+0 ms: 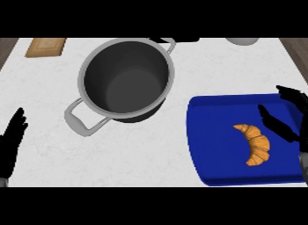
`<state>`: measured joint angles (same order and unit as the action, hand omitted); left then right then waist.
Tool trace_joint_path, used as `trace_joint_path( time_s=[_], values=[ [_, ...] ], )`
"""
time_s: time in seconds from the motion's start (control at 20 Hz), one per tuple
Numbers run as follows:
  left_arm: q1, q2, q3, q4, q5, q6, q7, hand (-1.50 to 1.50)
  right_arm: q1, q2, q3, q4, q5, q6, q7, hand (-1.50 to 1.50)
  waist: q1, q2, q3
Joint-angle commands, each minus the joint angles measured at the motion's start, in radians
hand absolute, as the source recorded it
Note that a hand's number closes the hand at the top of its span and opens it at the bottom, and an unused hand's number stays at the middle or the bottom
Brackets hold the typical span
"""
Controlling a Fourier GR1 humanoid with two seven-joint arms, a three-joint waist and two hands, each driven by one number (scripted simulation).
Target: Pick the croissant from the tray and place it in the pot
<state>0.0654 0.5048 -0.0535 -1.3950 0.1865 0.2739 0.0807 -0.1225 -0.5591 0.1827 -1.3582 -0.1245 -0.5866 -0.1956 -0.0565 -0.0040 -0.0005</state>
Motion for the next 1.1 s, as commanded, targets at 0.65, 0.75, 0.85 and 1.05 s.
trace_joint_path(
  time_s=[0.65, 0.75, 0.85, 1.05],
  values=[
    [-0.134, 0.036, -0.05, -0.021, -0.089, 0.027, 0.258, 0.0, 0.319, -0.272, 0.17, -0.375, 0.573, -0.11, 0.679, -1.5, 0.037, 0.001, -0.009],
    [-0.147, 0.002, -0.072, 0.002, -0.097, 0.033, 0.249, 0.0, 0.304, -0.302, 0.211, -0.428, 0.595, -0.003, 0.79, -1.5, 0.04, 0.005, -0.011],
    [-0.14, 0.055, -0.043, -0.042, -0.084, 0.011, 0.281, 0.0, 0.327, -0.362, 0.218, -0.504, 0.587, 0.096, 0.902, -1.5, 0.051, -0.001, -0.009],
    [-0.156, 0.039, -0.051, -0.017, -0.091, 0.001, 0.266, 0.0, 0.246, -0.39, 0.258, -0.641, 0.51, 0.318, 1.128, -1.5, 0.071, 0.006, -0.006]
  ],
)
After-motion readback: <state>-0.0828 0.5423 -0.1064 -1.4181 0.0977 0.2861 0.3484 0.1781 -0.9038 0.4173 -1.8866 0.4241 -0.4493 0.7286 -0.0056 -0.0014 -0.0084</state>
